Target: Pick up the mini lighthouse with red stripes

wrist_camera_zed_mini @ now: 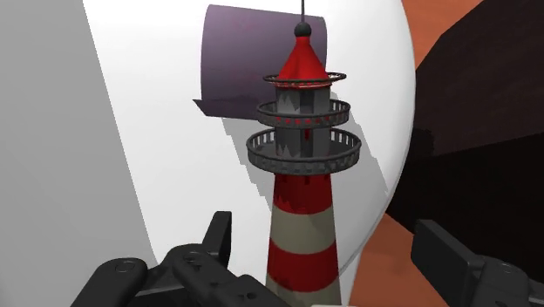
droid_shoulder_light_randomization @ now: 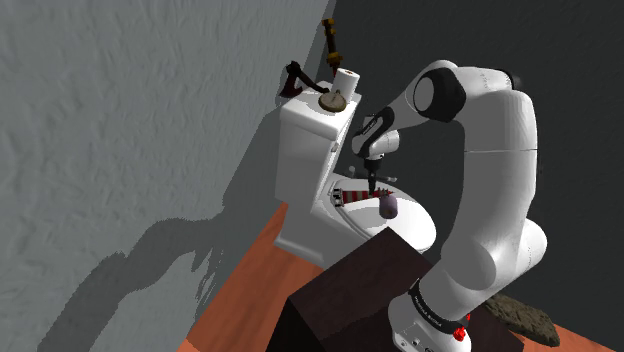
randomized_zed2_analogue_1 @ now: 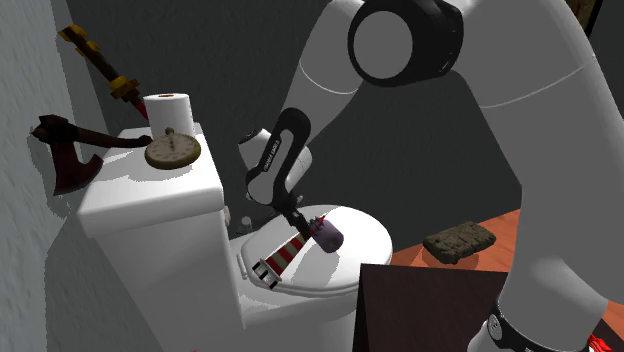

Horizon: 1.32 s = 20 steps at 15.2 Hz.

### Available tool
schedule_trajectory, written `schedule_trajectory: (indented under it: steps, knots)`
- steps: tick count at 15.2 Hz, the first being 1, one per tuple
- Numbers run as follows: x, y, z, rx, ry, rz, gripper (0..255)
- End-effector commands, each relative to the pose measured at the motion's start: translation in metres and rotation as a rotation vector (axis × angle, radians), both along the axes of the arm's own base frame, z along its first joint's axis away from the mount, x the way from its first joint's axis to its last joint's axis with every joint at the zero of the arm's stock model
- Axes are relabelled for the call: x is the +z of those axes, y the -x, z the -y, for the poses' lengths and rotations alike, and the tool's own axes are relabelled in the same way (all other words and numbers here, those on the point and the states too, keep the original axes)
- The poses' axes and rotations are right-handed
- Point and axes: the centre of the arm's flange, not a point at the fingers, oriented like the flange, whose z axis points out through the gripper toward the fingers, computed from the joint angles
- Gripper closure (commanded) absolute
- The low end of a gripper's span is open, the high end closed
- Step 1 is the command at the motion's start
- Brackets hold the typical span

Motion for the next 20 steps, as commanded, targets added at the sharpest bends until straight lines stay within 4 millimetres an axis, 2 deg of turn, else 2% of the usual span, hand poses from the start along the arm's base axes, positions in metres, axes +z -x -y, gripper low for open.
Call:
schedule_trajectory:
  steps: [1,5,7,8,17,20]
  knots:
    - [-0.012,-0.001,0.001,0.004,0.0,-0.002,0]
    - [-0.036,-0.001,0.001,0.004,0.0,-0.002,0]
    - [-0.036,-0.001,0.001,0.004,0.0,-0.002,0]
    - [-0.035,-0.001,0.001,0.004,0.0,-0.002,255]
    - [-0.036,-0.001,0.001,0.004,0.0,-0.002,255]
    - [-0.02,-0.001,0.001,0.004,0.0,-0.002,255]
